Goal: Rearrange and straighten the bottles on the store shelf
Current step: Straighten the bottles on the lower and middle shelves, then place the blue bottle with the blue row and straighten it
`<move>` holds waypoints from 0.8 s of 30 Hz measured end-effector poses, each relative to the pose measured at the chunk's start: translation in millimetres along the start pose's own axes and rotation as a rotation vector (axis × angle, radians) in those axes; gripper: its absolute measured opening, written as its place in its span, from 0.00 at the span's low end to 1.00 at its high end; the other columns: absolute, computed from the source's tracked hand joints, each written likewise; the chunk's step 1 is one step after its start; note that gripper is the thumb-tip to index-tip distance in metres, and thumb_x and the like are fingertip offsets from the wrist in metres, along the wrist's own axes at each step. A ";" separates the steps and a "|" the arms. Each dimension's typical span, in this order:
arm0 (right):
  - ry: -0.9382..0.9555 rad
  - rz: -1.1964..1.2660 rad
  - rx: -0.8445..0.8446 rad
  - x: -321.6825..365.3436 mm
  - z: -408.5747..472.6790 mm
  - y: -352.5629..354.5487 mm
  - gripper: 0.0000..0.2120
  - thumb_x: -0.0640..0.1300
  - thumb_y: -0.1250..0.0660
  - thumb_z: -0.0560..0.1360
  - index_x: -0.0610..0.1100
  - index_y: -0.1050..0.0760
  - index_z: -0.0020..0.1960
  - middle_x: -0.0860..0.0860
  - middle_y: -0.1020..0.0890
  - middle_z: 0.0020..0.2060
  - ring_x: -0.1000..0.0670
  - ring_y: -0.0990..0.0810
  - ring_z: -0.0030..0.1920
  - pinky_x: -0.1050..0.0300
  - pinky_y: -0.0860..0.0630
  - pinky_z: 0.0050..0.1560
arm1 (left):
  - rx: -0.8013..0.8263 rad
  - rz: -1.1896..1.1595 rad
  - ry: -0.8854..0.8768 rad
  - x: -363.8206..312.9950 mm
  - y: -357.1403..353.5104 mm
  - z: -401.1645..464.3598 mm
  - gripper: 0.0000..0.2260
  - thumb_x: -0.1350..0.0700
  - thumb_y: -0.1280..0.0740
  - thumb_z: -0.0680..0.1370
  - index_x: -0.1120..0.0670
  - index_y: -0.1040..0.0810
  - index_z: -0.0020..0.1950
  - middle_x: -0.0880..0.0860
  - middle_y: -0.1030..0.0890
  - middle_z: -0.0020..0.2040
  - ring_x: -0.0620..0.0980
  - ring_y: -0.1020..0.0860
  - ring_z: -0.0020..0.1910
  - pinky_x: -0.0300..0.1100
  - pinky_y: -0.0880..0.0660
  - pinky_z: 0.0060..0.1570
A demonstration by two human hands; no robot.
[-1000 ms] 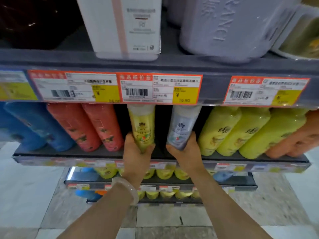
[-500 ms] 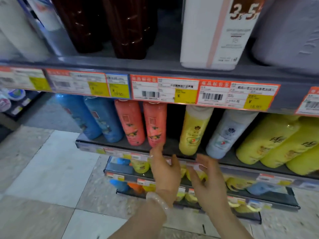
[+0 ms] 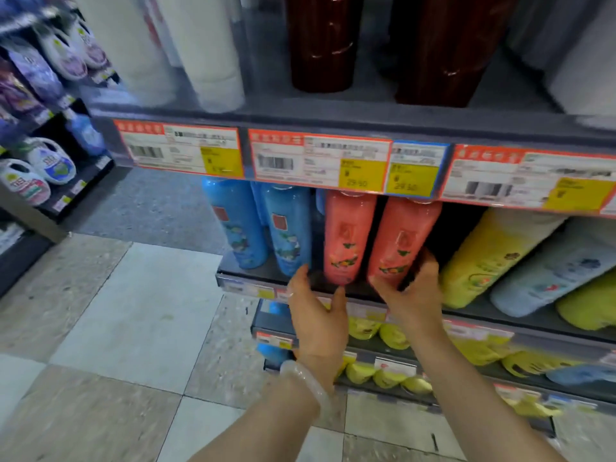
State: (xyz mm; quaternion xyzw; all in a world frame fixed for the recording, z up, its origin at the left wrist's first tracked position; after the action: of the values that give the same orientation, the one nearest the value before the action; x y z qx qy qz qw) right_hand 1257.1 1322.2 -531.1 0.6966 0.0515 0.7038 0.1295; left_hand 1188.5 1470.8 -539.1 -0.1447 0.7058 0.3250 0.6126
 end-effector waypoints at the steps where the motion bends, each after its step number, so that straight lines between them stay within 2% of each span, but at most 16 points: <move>1: -0.033 0.046 -0.063 -2.4 -7.3 -1.8 0.28 0.38 0.25 0.65 0.42 0.34 0.61 0.48 0.21 0.51 0.50 0.21 0.52 0.57 0.24 0.51 | -0.031 -0.003 -0.005 2.8 14.9 0.2 0.26 0.63 0.31 0.72 0.59 0.35 0.68 0.56 0.31 0.66 0.47 0.33 0.65 0.32 0.38 0.64; 2: -0.065 0.072 -0.133 -3.2 -17.8 -3.8 0.25 0.39 0.27 0.67 0.44 0.32 0.60 0.45 0.22 0.52 0.48 0.22 0.53 0.52 0.23 0.53 | -0.068 -0.002 -0.001 5.6 31.5 3.0 0.25 0.64 0.31 0.73 0.59 0.35 0.68 0.55 0.31 0.65 0.47 0.32 0.65 0.27 0.38 0.60; 3: -0.066 0.073 -0.198 -1.5 -31.1 -7.4 0.20 0.38 0.28 0.68 0.47 0.30 0.56 0.46 0.23 0.50 0.48 0.22 0.50 0.52 0.24 0.51 | -0.110 0.002 0.009 8.9 49.5 8.9 0.25 0.64 0.31 0.72 0.59 0.34 0.67 0.54 0.31 0.63 0.49 0.32 0.65 0.25 0.39 0.58; 5: 0.041 -0.006 -0.220 13.8 -59.4 -26.4 0.17 0.38 0.29 0.69 0.53 0.31 0.50 0.47 0.24 0.45 0.48 0.24 0.45 0.53 0.25 0.48 | -0.172 0.035 0.012 16.2 81.7 30.4 0.28 0.62 0.29 0.71 0.59 0.35 0.67 0.53 0.32 0.61 0.51 0.32 0.64 0.29 0.39 0.60; 7: 0.128 -0.123 -0.064 31.7 -78.1 -63.9 0.16 0.42 0.29 0.69 0.51 0.31 0.54 0.49 0.24 0.48 0.48 0.23 0.49 0.51 0.25 0.52 | -0.160 0.069 0.028 20.1 105.5 56.9 0.32 0.61 0.27 0.69 0.59 0.38 0.69 0.52 0.34 0.62 0.52 0.34 0.67 0.33 0.41 0.62; 9: 0.107 -0.197 0.121 38.0 -82.1 -102.5 0.24 0.44 0.30 0.70 0.46 0.33 0.63 0.52 0.27 0.58 0.52 0.27 0.59 0.59 0.31 0.61 | -0.053 0.085 0.018 14.7 115.1 80.7 0.37 0.60 0.26 0.69 0.57 0.43 0.72 0.54 0.36 0.69 0.49 0.37 0.70 0.33 0.41 0.64; 10: 0.081 -0.209 0.157 40.7 -80.2 -116.7 0.28 0.45 0.30 0.71 0.44 0.36 0.67 0.53 0.30 0.62 0.53 0.30 0.64 0.60 0.34 0.65 | 0.021 0.083 0.005 10.9 116.1 91.0 0.38 0.60 0.26 0.69 0.56 0.44 0.73 0.52 0.36 0.70 0.46 0.37 0.70 0.31 0.40 0.63; 12: 0.023 -0.226 0.166 43.3 -77.0 -133.3 0.33 0.45 0.31 0.71 0.42 0.42 0.71 0.49 0.33 0.69 0.51 0.34 0.69 0.55 0.36 0.69 | 0.173 0.023 -0.011 6.0 111.7 106.6 0.34 0.63 0.28 0.70 0.51 0.41 0.70 0.42 0.32 0.63 0.33 0.30 0.60 0.22 0.33 0.53; 13: -0.010 -0.239 0.168 42.2 -77.1 -137.0 0.34 0.45 0.32 0.71 0.42 0.43 0.72 0.47 0.35 0.71 0.49 0.35 0.71 0.53 0.37 0.70 | 0.237 -0.015 -0.016 6.6 107.8 112.5 0.31 0.65 0.28 0.70 0.47 0.38 0.65 0.38 0.29 0.58 0.29 0.26 0.54 0.21 0.30 0.46; 14: -0.036 -0.253 0.171 40.0 -78.2 -138.5 0.34 0.45 0.32 0.72 0.42 0.44 0.72 0.46 0.35 0.71 0.48 0.36 0.71 0.53 0.38 0.71 | 0.269 -0.029 -0.021 9.4 105.1 117.1 0.28 0.65 0.28 0.69 0.45 0.36 0.61 0.37 0.27 0.54 0.29 0.24 0.51 0.22 0.28 0.42; 16: -0.069 -0.276 0.186 34.3 -78.4 -137.7 0.34 0.46 0.32 0.72 0.41 0.44 0.72 0.44 0.36 0.72 0.47 0.36 0.71 0.54 0.39 0.71 | 0.273 -0.015 -0.009 17.0 102.1 122.3 0.26 0.63 0.27 0.69 0.47 0.34 0.59 0.39 0.24 0.52 0.32 0.23 0.51 0.24 0.26 0.42; 20: -0.032 -0.285 0.204 28.6 -69.4 -138.6 0.34 0.46 0.32 0.72 0.42 0.44 0.72 0.46 0.35 0.71 0.49 0.36 0.71 0.49 0.38 0.72 | 0.207 0.020 0.007 22.5 101.2 129.1 0.22 0.58 0.26 0.69 0.47 0.31 0.57 0.46 0.23 0.54 0.39 0.23 0.52 0.30 0.24 0.45; 23: -0.065 -0.240 0.196 27.0 -66.1 -146.1 0.33 0.45 0.32 0.71 0.44 0.43 0.72 0.48 0.33 0.70 0.51 0.34 0.70 0.48 0.36 0.71 | 0.219 0.037 -0.042 23.6 101.5 132.2 0.21 0.58 0.26 0.69 0.47 0.31 0.55 0.47 0.24 0.53 0.36 0.25 0.48 0.23 0.27 0.42; 24: -0.074 -0.229 0.181 27.6 -68.2 -148.1 0.32 0.44 0.32 0.71 0.44 0.41 0.71 0.48 0.31 0.69 0.51 0.33 0.69 0.48 0.35 0.71 | 0.231 0.031 -0.040 25.3 102.0 132.0 0.20 0.59 0.26 0.69 0.47 0.31 0.55 0.46 0.25 0.52 0.37 0.24 0.48 0.24 0.26 0.42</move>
State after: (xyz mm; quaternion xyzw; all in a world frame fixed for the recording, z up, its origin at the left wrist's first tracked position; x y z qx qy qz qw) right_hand 1205.8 1478.9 -543.5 0.7206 0.1890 0.6506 0.1472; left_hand 1223.6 1635.8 -539.6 -0.0559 0.7282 0.2539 0.6341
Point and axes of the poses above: each hand's wrist, its own z-axis towards the middle knuckle, its own y-axis out of the back of the hand, x = y × z, the point moved 5 cm from there along z, towards the middle knuckle
